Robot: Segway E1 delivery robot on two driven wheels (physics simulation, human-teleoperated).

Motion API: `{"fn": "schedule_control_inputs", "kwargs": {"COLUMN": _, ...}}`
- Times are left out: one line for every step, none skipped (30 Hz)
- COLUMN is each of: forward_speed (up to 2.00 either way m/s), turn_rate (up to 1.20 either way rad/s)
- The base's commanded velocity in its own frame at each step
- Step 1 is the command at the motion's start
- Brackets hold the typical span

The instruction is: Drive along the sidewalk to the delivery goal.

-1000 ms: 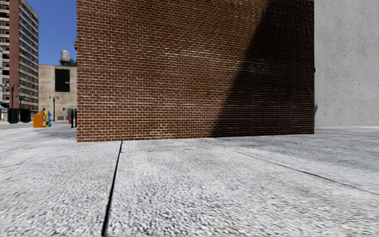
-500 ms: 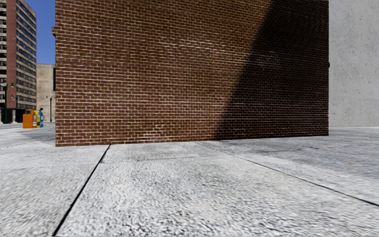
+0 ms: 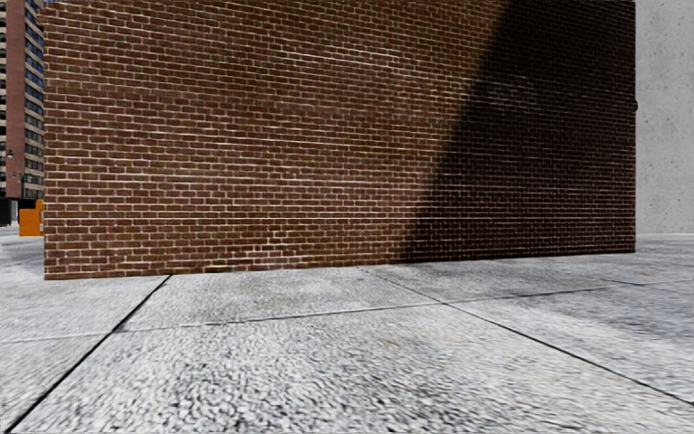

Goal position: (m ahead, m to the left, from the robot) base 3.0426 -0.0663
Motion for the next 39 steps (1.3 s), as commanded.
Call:
{"fn": "schedule_control_inputs", "kwargs": {"forward_speed": 2.00, "turn_rate": 0.00}}
{"fn": "schedule_control_inputs", "kwargs": {"forward_speed": 2.00, "turn_rate": 0.00}}
{"fn": "schedule_control_inputs", "kwargs": {"forward_speed": 2.00, "turn_rate": 0.00}}
{"fn": "schedule_control_inputs", "kwargs": {"forward_speed": 2.00, "turn_rate": 0.00}}
{"fn": "schedule_control_inputs", "kwargs": {"forward_speed": 2.00, "turn_rate": 0.00}}
{"fn": "schedule_control_inputs", "kwargs": {"forward_speed": 2.00, "turn_rate": 0.00}}
{"fn": "schedule_control_inputs", "kwargs": {"forward_speed": 2.00, "turn_rate": 0.00}}
{"fn": "schedule_control_inputs", "kwargs": {"forward_speed": 2.00, "turn_rate": 0.00}}
{"fn": "schedule_control_inputs", "kwargs": {"forward_speed": 2.00, "turn_rate": 0.00}}
{"fn": "schedule_control_inputs", "kwargs": {"forward_speed": 2.00, "turn_rate": 0.00}}
{"fn": "schedule_control_inputs", "kwargs": {"forward_speed": 2.00, "turn_rate": 0.00}}
{"fn": "schedule_control_inputs", "kwargs": {"forward_speed": 2.00, "turn_rate": 0.00}}
{"fn": "schedule_control_inputs", "kwargs": {"forward_speed": 2.00, "turn_rate": 0.00}}
{"fn": "schedule_control_inputs", "kwargs": {"forward_speed": 2.00, "turn_rate": 0.00}}
{"fn": "schedule_control_inputs", "kwargs": {"forward_speed": 2.00, "turn_rate": 0.00}}
{"fn": "schedule_control_inputs", "kwargs": {"forward_speed": 2.00, "turn_rate": 0.00}}
{"fn": "schedule_control_inputs", "kwargs": {"forward_speed": 2.00, "turn_rate": 0.00}}
{"fn": "schedule_control_inputs", "kwargs": {"forward_speed": 2.00, "turn_rate": 0.00}}
{"fn": "schedule_control_inputs", "kwargs": {"forward_speed": 2.00, "turn_rate": 0.00}}
{"fn": "schedule_control_inputs", "kwargs": {"forward_speed": 2.00, "turn_rate": 0.00}}
{"fn": "schedule_control_inputs", "kwargs": {"forward_speed": 2.00, "turn_rate": 0.00}}
{"fn": "schedule_control_inputs", "kwargs": {"forward_speed": 2.00, "turn_rate": 0.00}}
{"fn": "schedule_control_inputs", "kwargs": {"forward_speed": 2.00, "turn_rate": 0.00}}
{"fn": "schedule_control_inputs", "kwargs": {"forward_speed": 2.00, "turn_rate": 0.00}}
{"fn": "schedule_control_inputs", "kwargs": {"forward_speed": 2.00, "turn_rate": 0.00}}
{"fn": "schedule_control_inputs", "kwargs": {"forward_speed": 2.00, "turn_rate": 0.00}}
{"fn": "schedule_control_inputs", "kwargs": {"forward_speed": 2.00, "turn_rate": 0.00}}
{"fn": "schedule_control_inputs", "kwargs": {"forward_speed": 2.00, "turn_rate": 0.00}}
{"fn": "schedule_control_inputs", "kwargs": {"forward_speed": 2.00, "turn_rate": 0.00}}
{"fn": "schedule_control_inputs", "kwargs": {"forward_speed": 2.00, "turn_rate": 0.00}}
{"fn": "schedule_control_inputs", "kwargs": {"forward_speed": 2.00, "turn_rate": 0.00}}
{"fn": "schedule_control_inputs", "kwargs": {"forward_speed": 1.97, "turn_rate": 0.00}}
{"fn": "schedule_control_inputs", "kwargs": {"forward_speed": 1.74, "turn_rate": 0.00}}
{"fn": "schedule_control_inputs", "kwargs": {"forward_speed": 1.49, "turn_rate": 0.00}}
{"fn": "schedule_control_inputs", "kwargs": {"forward_speed": 1.35, "turn_rate": 0.00}}
{"fn": "schedule_control_inputs", "kwargs": {"forward_speed": 1.35, "turn_rate": 0.00}}
{"fn": "schedule_control_inputs", "kwargs": {"forward_speed": 1.29, "turn_rate": 0.00}}
{"fn": "schedule_control_inputs", "kwargs": {"forward_speed": 1.18, "turn_rate": 0.00}}
{"fn": "schedule_control_inputs", "kwargs": {"forward_speed": 1.09, "turn_rate": 0.00}}
